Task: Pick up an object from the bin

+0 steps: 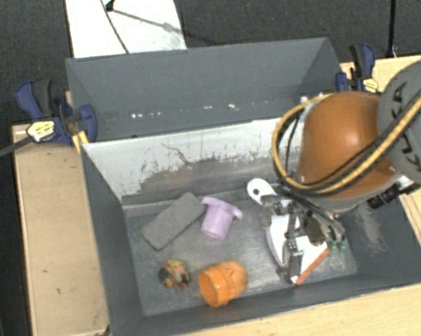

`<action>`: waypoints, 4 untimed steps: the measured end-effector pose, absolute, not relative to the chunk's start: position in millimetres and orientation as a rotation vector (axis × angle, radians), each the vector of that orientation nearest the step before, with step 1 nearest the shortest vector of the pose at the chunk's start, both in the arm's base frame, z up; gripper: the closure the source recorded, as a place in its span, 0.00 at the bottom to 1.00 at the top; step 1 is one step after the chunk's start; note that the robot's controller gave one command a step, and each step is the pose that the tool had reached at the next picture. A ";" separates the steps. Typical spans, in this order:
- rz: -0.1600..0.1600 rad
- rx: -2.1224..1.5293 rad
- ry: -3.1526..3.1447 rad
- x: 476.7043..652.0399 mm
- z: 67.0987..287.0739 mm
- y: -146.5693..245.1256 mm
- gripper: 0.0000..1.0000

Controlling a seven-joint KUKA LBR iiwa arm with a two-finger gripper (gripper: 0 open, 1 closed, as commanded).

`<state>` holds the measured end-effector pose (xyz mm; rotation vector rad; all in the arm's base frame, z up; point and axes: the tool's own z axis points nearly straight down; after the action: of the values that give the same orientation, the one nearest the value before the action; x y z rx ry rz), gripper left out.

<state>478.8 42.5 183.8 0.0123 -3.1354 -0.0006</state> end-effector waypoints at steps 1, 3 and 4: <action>-0.002 0.009 -3.143 480.3 188.1 42.4 0.00; -0.001 0.379 -3.123 480.8 104.2 89.1 0.00; 0.000 0.302 -3.125 484.4 69.9 114.0 1.00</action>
Offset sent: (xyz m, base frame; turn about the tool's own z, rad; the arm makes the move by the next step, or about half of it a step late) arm 0.0039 0.0397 -0.0535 -0.0553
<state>484.4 114.0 69.9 0.3015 -3.1247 -0.0004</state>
